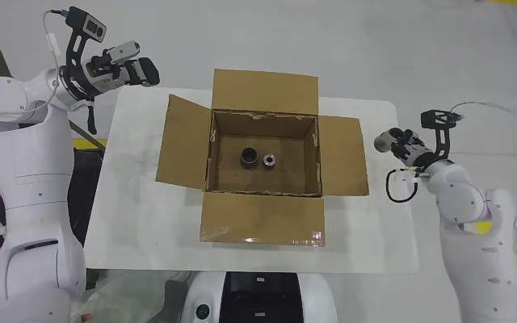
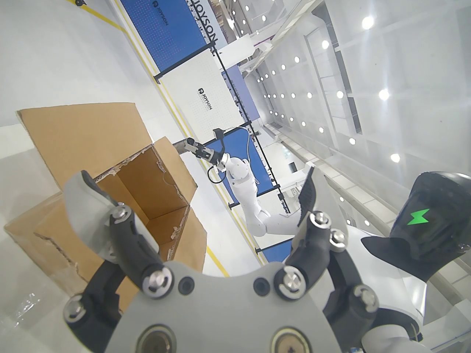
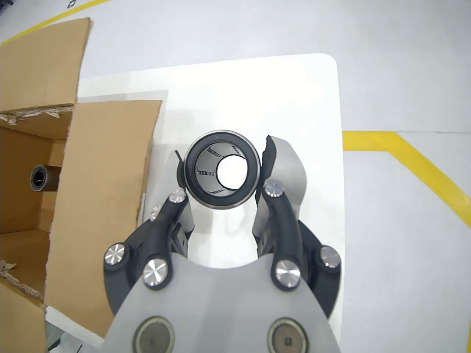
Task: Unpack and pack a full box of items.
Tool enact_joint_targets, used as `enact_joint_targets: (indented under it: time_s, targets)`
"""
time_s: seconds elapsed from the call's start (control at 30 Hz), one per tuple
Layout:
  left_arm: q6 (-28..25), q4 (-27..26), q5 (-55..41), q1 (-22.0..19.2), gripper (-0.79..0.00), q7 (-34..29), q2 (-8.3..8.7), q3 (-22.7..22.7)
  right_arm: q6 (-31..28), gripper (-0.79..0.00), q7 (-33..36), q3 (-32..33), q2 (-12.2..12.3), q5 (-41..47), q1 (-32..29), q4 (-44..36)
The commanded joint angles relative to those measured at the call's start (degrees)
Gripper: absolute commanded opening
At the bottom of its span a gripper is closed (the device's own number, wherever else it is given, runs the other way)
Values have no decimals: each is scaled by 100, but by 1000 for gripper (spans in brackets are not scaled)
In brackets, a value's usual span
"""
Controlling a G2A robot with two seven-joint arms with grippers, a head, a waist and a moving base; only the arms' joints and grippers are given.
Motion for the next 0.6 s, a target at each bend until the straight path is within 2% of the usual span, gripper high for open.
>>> enact_joint_targets:
  time_s: [0.0, 0.57]
  targets:
    - [0, 0, 0, 0, 0, 0, 0, 0, -30, -785, -7, 26, 6, 53, -21, -150]
    - [0, 0, 0, 0, 0, 0, 0, 0, -323, -785, 35, -306, 40, -13, -13, -1292]
